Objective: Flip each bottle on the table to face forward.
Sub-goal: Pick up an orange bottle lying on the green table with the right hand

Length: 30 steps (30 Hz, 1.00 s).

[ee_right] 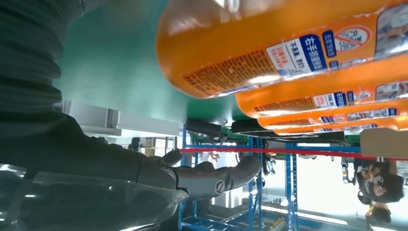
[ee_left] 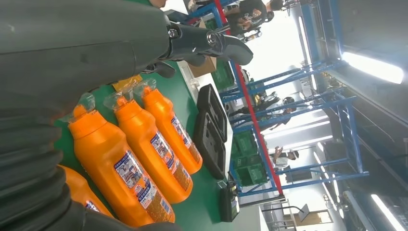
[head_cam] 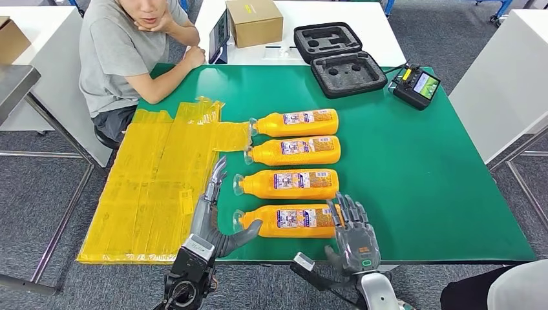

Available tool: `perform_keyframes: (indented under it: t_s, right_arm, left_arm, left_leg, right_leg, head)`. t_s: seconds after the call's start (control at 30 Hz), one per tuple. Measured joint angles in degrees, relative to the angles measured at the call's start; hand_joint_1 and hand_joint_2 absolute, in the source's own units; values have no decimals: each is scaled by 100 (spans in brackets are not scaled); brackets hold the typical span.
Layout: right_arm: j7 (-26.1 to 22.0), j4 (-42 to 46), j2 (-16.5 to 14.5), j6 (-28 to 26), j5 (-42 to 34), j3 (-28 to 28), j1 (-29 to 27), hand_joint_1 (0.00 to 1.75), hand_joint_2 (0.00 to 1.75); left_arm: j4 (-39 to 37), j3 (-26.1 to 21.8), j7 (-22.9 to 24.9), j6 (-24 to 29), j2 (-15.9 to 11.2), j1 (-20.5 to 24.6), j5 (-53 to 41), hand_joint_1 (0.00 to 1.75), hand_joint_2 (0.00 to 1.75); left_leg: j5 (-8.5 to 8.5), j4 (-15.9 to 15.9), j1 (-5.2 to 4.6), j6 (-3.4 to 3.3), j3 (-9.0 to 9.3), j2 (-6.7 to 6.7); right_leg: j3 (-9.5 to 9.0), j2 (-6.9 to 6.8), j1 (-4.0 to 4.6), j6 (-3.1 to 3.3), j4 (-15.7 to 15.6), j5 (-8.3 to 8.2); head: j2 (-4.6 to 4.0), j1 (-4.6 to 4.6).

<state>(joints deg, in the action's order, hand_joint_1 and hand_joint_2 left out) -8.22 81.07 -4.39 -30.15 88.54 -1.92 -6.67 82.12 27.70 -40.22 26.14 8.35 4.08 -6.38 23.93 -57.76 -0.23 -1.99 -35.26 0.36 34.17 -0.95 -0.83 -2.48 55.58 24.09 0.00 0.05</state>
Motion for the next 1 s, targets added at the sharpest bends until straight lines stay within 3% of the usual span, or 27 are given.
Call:
perform_keyframes:
  t_s: [0.43, 1.0]
  right_arm:
    - [-249, -564, 108, -140, -285, -1, 389, 0, 175]
    - [-329, -771, 141, -144, -392, -1, 502, 0, 175]
  left_arm:
    - [9, 88, 0, 9, 0, 6, 15, 0, 175]
    - [9, 96, 0, 9, 2, 20, 39, 0, 175]
  left_leg:
    - [0, 0, 0, 0, 0, 0]
    - [0, 0, 0, 0, -1, 0]
  right_leg:
    - [1, 0, 0, 0, 0, 0]
    - [1, 0, 0, 0, 0, 0]
  head:
    - [0, -1]
    - [0, -1]
